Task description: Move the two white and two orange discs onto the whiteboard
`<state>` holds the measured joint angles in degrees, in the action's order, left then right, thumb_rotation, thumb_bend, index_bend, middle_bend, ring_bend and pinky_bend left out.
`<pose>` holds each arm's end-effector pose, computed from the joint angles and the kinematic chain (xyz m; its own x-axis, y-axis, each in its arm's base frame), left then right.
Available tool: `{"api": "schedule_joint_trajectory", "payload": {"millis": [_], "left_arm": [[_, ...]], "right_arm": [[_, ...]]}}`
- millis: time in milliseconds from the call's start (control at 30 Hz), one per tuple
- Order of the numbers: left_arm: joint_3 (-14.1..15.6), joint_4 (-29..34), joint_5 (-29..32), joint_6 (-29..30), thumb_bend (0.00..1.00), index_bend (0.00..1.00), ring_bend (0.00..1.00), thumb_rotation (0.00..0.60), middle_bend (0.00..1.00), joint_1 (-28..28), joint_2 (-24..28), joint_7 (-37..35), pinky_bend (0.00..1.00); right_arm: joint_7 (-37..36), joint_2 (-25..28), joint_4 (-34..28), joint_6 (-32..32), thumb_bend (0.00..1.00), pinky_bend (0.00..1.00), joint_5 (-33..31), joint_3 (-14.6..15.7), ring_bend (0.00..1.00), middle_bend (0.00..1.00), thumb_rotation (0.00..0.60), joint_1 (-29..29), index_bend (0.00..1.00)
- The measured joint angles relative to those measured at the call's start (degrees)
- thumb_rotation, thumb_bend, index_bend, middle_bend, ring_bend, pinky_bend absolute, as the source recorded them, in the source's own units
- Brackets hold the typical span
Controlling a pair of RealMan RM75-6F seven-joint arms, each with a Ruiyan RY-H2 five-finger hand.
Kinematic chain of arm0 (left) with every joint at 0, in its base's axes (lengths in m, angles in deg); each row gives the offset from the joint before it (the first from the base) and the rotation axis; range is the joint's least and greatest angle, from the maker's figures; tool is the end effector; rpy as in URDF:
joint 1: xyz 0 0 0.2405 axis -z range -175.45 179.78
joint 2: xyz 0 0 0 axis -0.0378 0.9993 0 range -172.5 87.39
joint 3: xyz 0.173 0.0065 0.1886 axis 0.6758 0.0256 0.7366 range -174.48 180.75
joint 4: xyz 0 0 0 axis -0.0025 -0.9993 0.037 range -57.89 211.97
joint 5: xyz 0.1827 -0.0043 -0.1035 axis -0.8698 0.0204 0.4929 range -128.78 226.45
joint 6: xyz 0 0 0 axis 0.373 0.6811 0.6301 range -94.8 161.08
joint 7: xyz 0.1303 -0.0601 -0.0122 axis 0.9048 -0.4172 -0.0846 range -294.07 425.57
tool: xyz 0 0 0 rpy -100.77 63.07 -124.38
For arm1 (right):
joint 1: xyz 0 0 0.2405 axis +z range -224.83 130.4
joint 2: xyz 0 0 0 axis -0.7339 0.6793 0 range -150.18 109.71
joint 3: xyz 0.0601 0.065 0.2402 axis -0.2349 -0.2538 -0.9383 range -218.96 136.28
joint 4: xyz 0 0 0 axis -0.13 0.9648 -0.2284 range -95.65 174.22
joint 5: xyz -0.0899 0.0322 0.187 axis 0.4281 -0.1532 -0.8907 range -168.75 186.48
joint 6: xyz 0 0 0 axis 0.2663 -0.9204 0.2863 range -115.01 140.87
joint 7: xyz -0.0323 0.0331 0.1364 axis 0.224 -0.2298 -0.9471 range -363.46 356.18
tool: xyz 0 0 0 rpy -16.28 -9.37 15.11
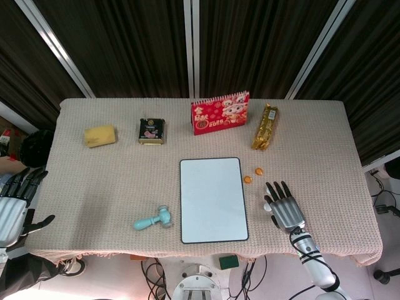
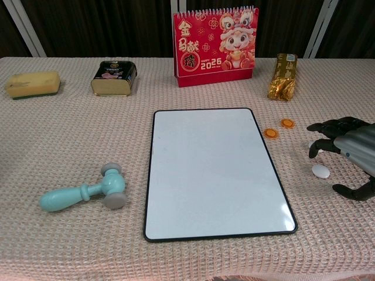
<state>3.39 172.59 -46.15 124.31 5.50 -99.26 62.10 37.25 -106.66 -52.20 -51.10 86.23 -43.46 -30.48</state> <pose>-0.2909 0.1597 0.1914 0.4056 -0.0340 0.9134 0.9030 -0.1401 -0.4062 -0.2418 -0.2150 -0.0106 0.6935 -0.2512 0.6752 -0.7183 -0.3133 0.6212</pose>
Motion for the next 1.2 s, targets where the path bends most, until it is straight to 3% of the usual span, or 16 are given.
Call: {"api": "schedule_joint_trajectory", "payload": {"millis": [1200], "left_arm": [[0.1, 0.3, 0.0, -0.5, 0.09, 0.09, 0.0, 0.6, 0.07, 0.2, -0.1, 0.4, 0.11]], "right_arm": [[-2.7, -3.2, 3.2, -2.8, 0.45, 0.0, 0.8, 0.7, 0.0, 0.0, 0.6, 2.4, 0.5]]}}
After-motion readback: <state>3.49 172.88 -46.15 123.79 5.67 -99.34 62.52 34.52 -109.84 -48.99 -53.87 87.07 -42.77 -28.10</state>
